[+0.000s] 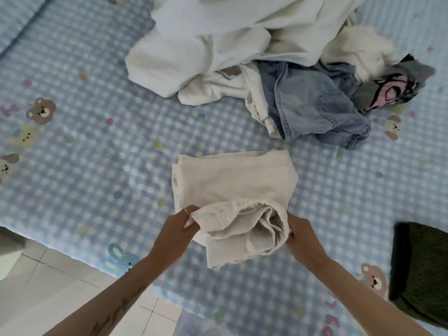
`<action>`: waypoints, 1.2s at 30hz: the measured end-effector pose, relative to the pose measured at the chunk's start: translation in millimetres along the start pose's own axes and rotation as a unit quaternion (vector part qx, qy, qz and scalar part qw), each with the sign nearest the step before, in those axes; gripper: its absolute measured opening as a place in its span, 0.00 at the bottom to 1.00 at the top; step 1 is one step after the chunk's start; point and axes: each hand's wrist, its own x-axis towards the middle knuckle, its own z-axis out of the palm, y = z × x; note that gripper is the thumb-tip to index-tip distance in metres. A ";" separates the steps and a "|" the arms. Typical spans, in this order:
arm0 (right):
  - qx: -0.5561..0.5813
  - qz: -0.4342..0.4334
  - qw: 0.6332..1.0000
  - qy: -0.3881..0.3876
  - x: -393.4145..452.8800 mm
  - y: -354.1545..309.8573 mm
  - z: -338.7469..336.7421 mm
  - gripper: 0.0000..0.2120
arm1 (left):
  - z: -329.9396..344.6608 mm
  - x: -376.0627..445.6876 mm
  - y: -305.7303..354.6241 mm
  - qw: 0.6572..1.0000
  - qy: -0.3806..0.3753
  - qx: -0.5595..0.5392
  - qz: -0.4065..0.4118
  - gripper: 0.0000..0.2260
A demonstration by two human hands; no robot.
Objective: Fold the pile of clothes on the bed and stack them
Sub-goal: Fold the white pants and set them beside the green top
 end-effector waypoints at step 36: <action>-0.371 -0.081 0.925 -0.030 107.4 5.0 60.7 0.26 | 51.5 82.1 -22.4 0.886 -0.032 0.445 0.127 0.24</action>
